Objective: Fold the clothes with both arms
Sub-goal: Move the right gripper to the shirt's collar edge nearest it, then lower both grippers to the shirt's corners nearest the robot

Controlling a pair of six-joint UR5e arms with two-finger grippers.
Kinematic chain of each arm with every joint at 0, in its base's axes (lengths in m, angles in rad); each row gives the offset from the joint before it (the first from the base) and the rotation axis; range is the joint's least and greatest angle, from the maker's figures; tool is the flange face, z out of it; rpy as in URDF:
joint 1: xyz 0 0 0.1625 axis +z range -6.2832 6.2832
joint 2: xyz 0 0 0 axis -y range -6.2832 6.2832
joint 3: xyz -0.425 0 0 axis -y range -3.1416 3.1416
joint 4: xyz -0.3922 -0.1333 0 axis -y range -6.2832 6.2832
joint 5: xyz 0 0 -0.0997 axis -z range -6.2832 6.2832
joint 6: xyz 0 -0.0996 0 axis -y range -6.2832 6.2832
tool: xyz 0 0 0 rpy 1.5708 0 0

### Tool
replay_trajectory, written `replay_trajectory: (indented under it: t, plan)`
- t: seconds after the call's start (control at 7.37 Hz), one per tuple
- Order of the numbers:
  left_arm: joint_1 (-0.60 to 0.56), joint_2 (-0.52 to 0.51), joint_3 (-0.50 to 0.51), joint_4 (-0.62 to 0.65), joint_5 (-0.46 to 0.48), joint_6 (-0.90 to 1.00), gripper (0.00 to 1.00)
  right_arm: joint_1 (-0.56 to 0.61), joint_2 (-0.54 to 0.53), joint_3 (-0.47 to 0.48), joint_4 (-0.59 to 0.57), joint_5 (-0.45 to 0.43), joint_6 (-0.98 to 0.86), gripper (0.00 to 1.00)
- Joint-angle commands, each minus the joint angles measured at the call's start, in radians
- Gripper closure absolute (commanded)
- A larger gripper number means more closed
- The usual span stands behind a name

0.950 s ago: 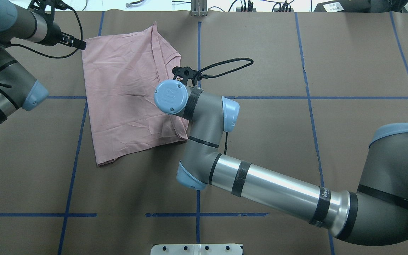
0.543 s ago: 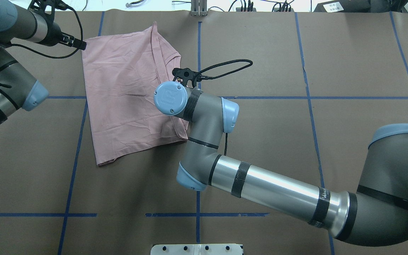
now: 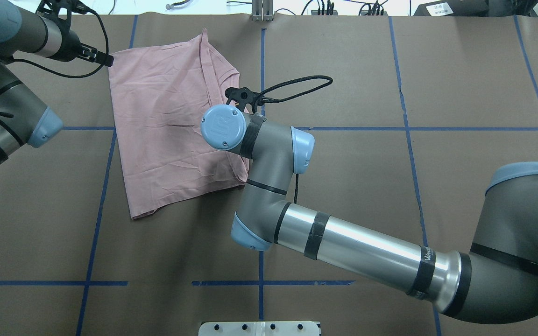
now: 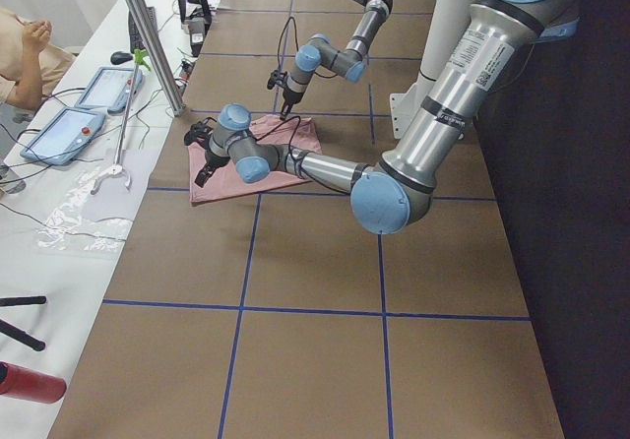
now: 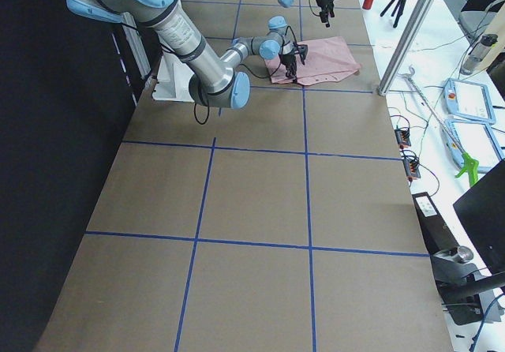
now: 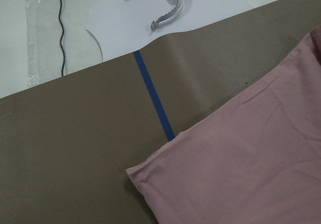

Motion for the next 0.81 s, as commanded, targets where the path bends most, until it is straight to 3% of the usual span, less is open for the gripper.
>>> replay_trajectory:
  t: [0.0,0.41,0.68]
  plan:
    - [0.019,0.019,-0.052,0.001,-0.002,-0.065,0.00,-0.001,-0.181,0.243,-0.008,-0.001,-0.002,1.00]
    - [0.130,0.019,-0.141,0.010,-0.020,-0.212,0.00,-0.102,-0.496,0.620,-0.018,-0.091,0.000,1.00]
    - [0.162,0.019,-0.172,0.014,-0.025,-0.290,0.00,-0.212,-0.624,0.732,-0.025,-0.223,0.016,1.00]
